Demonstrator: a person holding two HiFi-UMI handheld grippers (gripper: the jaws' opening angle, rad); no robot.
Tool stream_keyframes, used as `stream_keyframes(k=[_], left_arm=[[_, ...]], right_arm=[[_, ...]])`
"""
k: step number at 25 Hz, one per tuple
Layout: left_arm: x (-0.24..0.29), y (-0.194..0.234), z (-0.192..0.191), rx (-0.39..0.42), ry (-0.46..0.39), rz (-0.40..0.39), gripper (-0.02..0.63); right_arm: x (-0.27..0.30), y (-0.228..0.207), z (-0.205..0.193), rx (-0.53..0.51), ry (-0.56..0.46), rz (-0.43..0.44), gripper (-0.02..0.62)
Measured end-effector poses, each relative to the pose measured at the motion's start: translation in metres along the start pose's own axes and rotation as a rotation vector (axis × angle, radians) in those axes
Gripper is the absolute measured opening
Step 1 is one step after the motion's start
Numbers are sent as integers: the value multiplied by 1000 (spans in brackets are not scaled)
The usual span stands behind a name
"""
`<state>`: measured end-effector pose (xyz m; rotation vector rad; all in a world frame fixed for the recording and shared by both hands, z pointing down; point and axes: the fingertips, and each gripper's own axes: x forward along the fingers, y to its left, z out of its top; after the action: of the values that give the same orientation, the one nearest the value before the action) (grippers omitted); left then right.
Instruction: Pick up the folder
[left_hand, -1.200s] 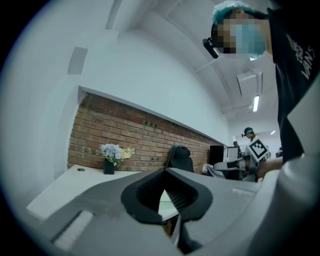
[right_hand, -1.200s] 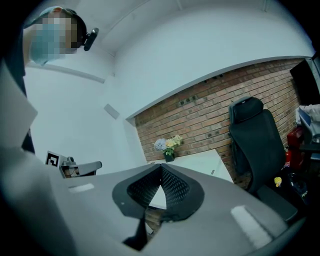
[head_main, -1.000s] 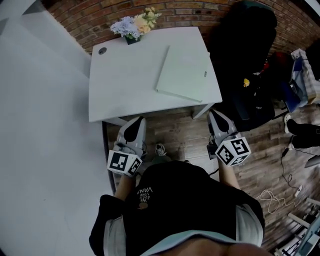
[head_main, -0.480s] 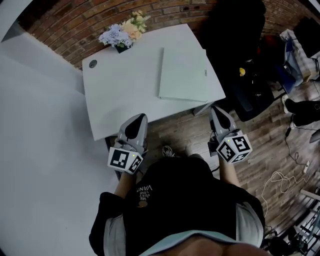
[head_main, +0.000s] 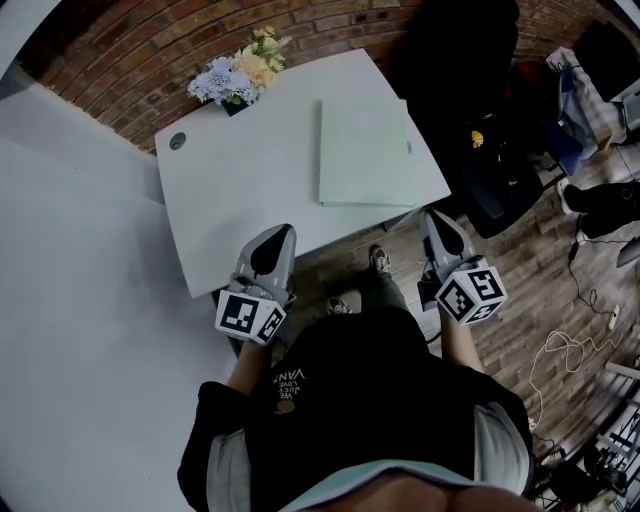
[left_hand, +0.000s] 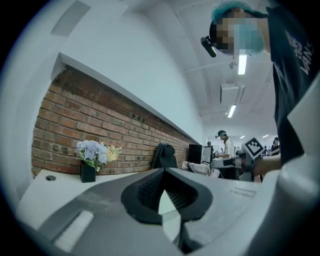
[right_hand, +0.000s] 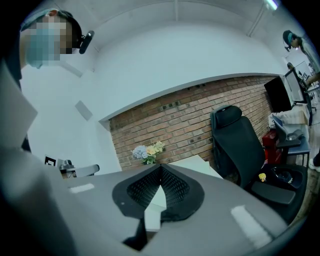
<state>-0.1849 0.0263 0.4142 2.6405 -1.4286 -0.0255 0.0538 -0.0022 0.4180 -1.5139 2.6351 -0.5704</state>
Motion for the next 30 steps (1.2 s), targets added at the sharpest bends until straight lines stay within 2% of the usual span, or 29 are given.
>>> stream_keyframes(k=[17,30], left_arm=[[78,30,3,22,26,22,0],[161,52,-12,49,94,0,0]], right_arm=[[69,-56,25,-2,13,19,-2],[114,-115,19,25,74,-13,-2]])
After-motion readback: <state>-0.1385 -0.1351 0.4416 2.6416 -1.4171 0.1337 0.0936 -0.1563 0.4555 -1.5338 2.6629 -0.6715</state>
